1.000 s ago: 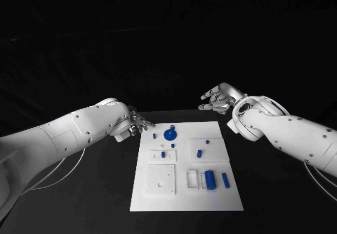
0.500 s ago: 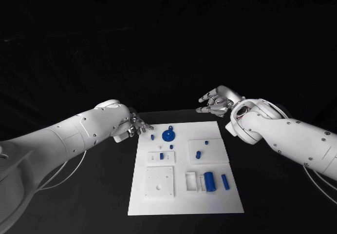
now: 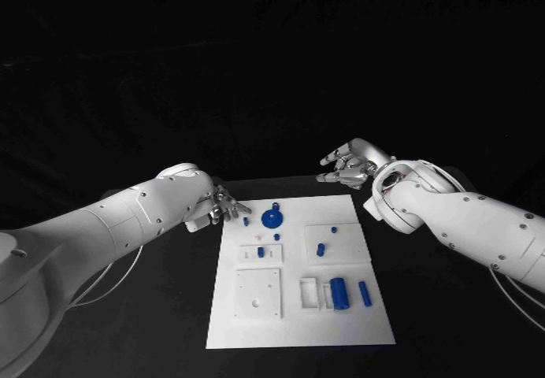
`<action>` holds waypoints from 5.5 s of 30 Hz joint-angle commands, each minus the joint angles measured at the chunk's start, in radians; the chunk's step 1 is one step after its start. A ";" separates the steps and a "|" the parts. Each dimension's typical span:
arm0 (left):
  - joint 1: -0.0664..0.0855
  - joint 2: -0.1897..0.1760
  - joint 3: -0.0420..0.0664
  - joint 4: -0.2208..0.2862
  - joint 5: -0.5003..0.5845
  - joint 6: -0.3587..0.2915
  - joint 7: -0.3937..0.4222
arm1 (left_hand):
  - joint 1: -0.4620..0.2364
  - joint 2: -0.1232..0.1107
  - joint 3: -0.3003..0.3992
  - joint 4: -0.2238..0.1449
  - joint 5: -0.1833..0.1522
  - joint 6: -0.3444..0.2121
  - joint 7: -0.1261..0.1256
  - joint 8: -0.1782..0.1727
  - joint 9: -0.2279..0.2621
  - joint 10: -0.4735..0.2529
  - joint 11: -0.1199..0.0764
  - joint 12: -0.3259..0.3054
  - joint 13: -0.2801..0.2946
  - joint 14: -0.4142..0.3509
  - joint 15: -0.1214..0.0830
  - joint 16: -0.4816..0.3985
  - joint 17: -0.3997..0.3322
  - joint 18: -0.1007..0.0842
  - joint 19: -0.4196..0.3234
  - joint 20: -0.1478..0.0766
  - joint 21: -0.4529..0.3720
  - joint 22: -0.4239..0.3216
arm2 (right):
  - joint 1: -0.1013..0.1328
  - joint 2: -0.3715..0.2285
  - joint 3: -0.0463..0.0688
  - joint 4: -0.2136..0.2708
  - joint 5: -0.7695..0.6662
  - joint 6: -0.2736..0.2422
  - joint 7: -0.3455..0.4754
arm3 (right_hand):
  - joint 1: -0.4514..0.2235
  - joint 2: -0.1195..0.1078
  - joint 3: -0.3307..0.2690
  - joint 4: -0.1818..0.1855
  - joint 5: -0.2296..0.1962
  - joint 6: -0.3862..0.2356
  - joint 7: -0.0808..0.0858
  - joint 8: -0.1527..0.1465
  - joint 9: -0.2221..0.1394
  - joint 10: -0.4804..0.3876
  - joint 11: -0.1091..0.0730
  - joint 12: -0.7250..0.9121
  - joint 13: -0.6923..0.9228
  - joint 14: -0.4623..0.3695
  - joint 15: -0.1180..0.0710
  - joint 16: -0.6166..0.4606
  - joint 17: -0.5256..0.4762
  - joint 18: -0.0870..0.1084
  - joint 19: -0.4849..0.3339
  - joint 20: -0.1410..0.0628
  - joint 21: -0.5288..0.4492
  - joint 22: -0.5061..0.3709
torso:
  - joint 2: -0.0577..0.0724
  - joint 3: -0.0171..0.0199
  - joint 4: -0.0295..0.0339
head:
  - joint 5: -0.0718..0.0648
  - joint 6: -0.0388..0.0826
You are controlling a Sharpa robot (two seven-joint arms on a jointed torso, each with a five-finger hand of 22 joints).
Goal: Assemble the parts on the task board
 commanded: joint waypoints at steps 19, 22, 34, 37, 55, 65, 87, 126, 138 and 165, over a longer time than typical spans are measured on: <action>-0.017 0.020 -0.002 -0.026 0.036 0.048 0.036 | -0.002 0.044 -0.031 -0.056 0.001 -0.015 0.006 -0.003 -0.047 0.019 0.012 -0.009 0.002 -0.014 0.001 0.012 -0.013 -0.004 -0.009 0.002 -0.007 0.019 | 0.001 0.009 0.002 0.001 -0.013 0.000 0.002 | -0.003 -0.002 -0.003 0.004 0.005 -0.005 -0.001 -0.005 0.000 -0.002 -0.005 0.002 -0.001 0.006 -0.004 -0.007 0.001 0.006 0.034 0.004 -0.003 0.103 | 0.002 -0.0006 -0.0001 | -0.007 -0.002; -0.018 0.021 -0.002 -0.028 0.042 0.046 0.038 | -0.001 0.046 -0.030 -0.057 0.002 -0.016 0.006 -0.003 -0.047 0.018 0.012 -0.009 0.002 -0.015 0.002 0.012 -0.013 -0.004 -0.009 0.002 -0.008 0.019 | 0.001 0.010 0.002 0.001 -0.013 0.000 0.002 | -0.003 -0.002 -0.003 0.004 0.005 -0.005 -0.001 -0.005 0.000 -0.002 -0.005 0.002 -0.001 0.006 -0.004 -0.007 0.001 0.006 0.034 0.004 -0.003 0.103 | 0.001 -0.0005 -0.0003 | -0.008 -0.002; -0.019 0.026 -0.002 -0.042 0.064 0.051 0.050 | 0.025 0.117 -0.058 -0.113 0.007 -0.029 0.011 0.001 -0.133 0.011 0.015 -0.012 0.000 -0.021 0.004 0.011 -0.019 -0.003 -0.012 0.005 -0.013 0.019 | 0.001 0.014 0.003 0.000 -0.014 0.001 0.002 | -0.003 -0.002 -0.003 0.004 0.005 -0.005 -0.001 -0.005 0.000 -0.002 -0.005 0.002 -0.001 0.006 -0.004 -0.007 0.001 0.006 0.034 0.004 -0.003 0.103 | 0.003 0.0005 0.0010 | -0.012 -0.003; -0.022 0.028 -0.002 -0.046 0.068 0.053 0.052 | 0.037 0.133 -0.071 -0.128 0.010 -0.029 0.011 0.003 -0.145 0.009 0.015 -0.012 0.000 -0.022 0.005 0.013 -0.020 -0.003 -0.013 0.005 -0.014 0.019 | 0.001 0.015 0.003 0.000 -0.014 0.001 0.002 | -0.003 -0.002 -0.003 0.004 0.005 -0.005 -0.001 -0.005 0.000 -0.002 -0.005 0.002 -0.001 0.006 -0.004 -0.007 0.001 0.006 0.034 0.004 -0.003 0.103 | 0.003 0.0004 0.0005 | -0.012 -0.003; -0.028 0.035 -0.002 -0.070 0.095 0.052 0.061 | 0.058 0.160 -0.072 -0.147 0.010 -0.036 0.011 0.002 -0.155 0.005 0.016 -0.011 0.000 -0.026 0.005 0.014 -0.023 -0.003 -0.015 0.006 -0.015 0.019 | 0.001 0.016 0.003 0.001 -0.015 0.001 0.001 | -0.003 -0.002 -0.002 0.003 0.006 -0.002 -0.001 -0.005 0.000 -0.001 -0.005 0.003 -0.001 0.007 -0.005 -0.007 0.002 0.006 0.035 0.003 -0.002 0.104 | 0.002 0.0001 0.0014 | -0.017 -0.007; -0.028 0.038 -0.002 -0.072 0.124 0.060 0.070 | 0.127 0.219 -0.024 -0.195 0.029 -0.040 0.008 0.002 -0.161 0.006 0.015 -0.010 0.000 -0.028 0.004 0.018 -0.022 -0.005 -0.017 0.005 -0.015 0.020 | 0.001 0.017 0.003 -0.001 -0.015 0.003 0.001 | -0.004 -0.002 -0.002 0.003 0.006 -0.001 -0.002 -0.005 0.000 -0.001 -0.005 0.003 -0.002 0.008 -0.005 -0.007 0.002 0.006 0.035 0.003 -0.001 0.104 | 0.001 -0.0002 0.0022 | -0.016 -0.010; -0.026 -0.007 0.000 -0.001 0.180 -0.026 0.067 | 0.055 0.132 0.372 -0.320 0.132 0.002 -0.001 0.022 -0.005 0.036 0.006 -0.012 -0.004 -0.005 -0.006 0.024 -0.006 0.003 -0.015 -0.006 0.028 0.020 | 0.001 0.008 0.003 -0.003 -0.014 0.004 -0.001 | -0.004 -0.002 -0.002 0.002 0.006 0.000 -0.002 -0.005 0.000 0.000 -0.006 0.003 -0.002 0.008 -0.005 -0.007 0.003 0.006 0.036 0.003 0.000 0.104 | -0.008 -0.0057 0.0092 | -0.011 -0.017; -0.035 -0.278 -0.048 0.596 0.074 -0.317 -0.078 | 0.002 0.100 0.412 -0.371 0.272 0.076 -0.017 0.004 -0.002 0.047 -0.009 0.062 -0.045 0.051 -0.016 0.003 0.052 0.014 0.007 -0.012 0.062 0.019 | -0.001 -0.001 0.003 -0.022 -0.002 0.009 0.003 | -0.007 -0.001 -0.002 0.004 0.016 0.001 -0.002 -0.005 0.000 -0.001 -0.006 0.003 -0.002 0.008 -0.005 -0.009 0.002 0.006 0.036 0.003 -0.001 0.104 | -0.032 -0.0236 0.0288 | 0.002 -0.061; -0.063 -0.267 -0.064 0.592 0.039 -0.315 -0.072 | 0.001 0.099 0.413 -0.373 0.272 0.077 -0.017 0.004 -0.003 0.047 -0.009 0.063 -0.047 0.052 -0.016 0.001 0.054 0.015 0.008 -0.012 0.063 0.019 | -0.001 -0.001 0.003 -0.021 -0.002 0.010 0.004 | -0.008 -0.001 -0.002 0.004 0.018 0.001 -0.002 -0.005 0.000 -0.001 -0.006 0.003 -0.002 0.008 -0.006 -0.009 0.003 0.006 0.036 0.003 -0.001 0.104 | -0.034 -0.0243 0.0293 | 0.000 -0.066; -0.072 -0.252 -0.066 0.577 -0.013 -0.269 -0.077 | 0.002 0.097 0.413 -0.378 0.272 0.079 -0.018 0.004 -0.008 0.047 -0.010 0.066 -0.054 0.056 -0.017 -0.006 0.061 0.015 0.009 -0.012 0.063 0.018 | -0.002 -0.002 0.003 -0.020 -0.002 0.011 0.004 | -0.008 -0.002 -0.001 0.004 0.021 0.001 -0.002 -0.005 0.000 -0.001 -0.006 0.002 -0.002 0.009 -0.006 -0.009 0.003 0.006 0.036 0.003 -0.002 0.104 | -0.033 -0.0238 0.0294 | -0.004 -0.064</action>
